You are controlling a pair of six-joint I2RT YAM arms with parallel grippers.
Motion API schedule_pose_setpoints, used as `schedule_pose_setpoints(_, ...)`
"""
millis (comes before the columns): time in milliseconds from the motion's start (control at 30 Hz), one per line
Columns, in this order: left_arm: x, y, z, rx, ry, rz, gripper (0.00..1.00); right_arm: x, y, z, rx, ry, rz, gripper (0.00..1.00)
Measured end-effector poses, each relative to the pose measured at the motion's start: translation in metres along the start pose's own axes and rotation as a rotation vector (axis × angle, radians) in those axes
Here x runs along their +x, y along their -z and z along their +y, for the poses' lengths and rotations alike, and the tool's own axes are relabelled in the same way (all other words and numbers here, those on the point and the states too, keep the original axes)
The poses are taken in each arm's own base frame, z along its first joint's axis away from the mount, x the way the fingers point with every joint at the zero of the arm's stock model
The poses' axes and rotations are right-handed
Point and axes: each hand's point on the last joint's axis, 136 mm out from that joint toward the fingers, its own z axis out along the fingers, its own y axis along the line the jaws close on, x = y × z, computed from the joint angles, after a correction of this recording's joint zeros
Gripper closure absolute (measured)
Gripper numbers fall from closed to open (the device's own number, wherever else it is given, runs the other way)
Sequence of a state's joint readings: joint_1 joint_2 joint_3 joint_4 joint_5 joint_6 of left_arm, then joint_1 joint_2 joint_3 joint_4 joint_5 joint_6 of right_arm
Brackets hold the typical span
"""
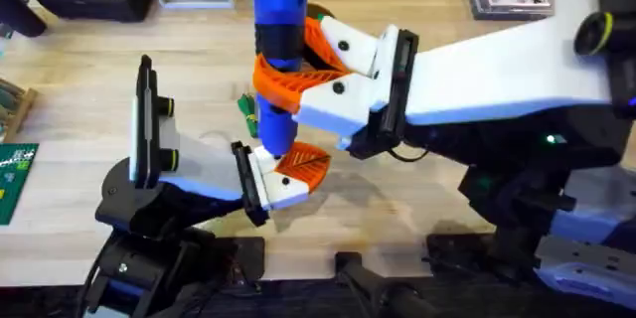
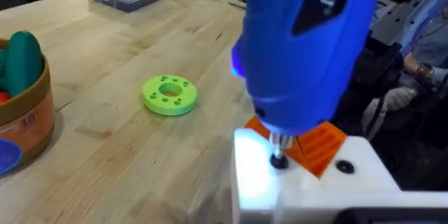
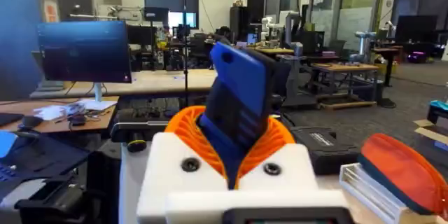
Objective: Pick up the gripper from the table and insert it into the empty holder that is missing its gripper. Then pick up a screw, insert it into the mounting hole, and use the screwdriver to tighten it. Finally, clean up the table by picking up the vegetable and placing it into the bucket.
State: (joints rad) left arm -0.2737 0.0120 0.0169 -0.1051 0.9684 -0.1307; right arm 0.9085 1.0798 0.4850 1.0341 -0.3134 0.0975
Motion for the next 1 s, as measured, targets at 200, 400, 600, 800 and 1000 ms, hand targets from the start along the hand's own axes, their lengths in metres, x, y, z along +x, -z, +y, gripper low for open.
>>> schedule_pose_setpoints(200,0.0,0.0,-0.001,0.007,0.0,0.001,0.987,-0.001,0.0,0.004,-0.023,0.001,-0.001,0.976)
schedule_pose_setpoints(400,0.0,0.0,-0.001,0.005,0.0,0.001,0.987,-0.001,-0.001,0.004,-0.026,0.002,0.0,0.976)
schedule_pose_setpoints(600,0.0,0.0,-0.001,0.004,-0.007,-0.001,0.987,-0.004,-0.013,0.004,-0.043,-0.017,0.061,0.976)
schedule_pose_setpoints(800,0.0,0.0,-0.001,0.002,-0.005,-0.001,0.987,-0.045,-0.04,-0.003,-0.047,0.028,0.092,0.977)
schedule_pose_setpoints(1000,0.0,0.0,0.0,0.0,-0.005,-0.001,0.987,-0.063,-0.043,-0.02,-0.008,0.11,0.13,0.977)
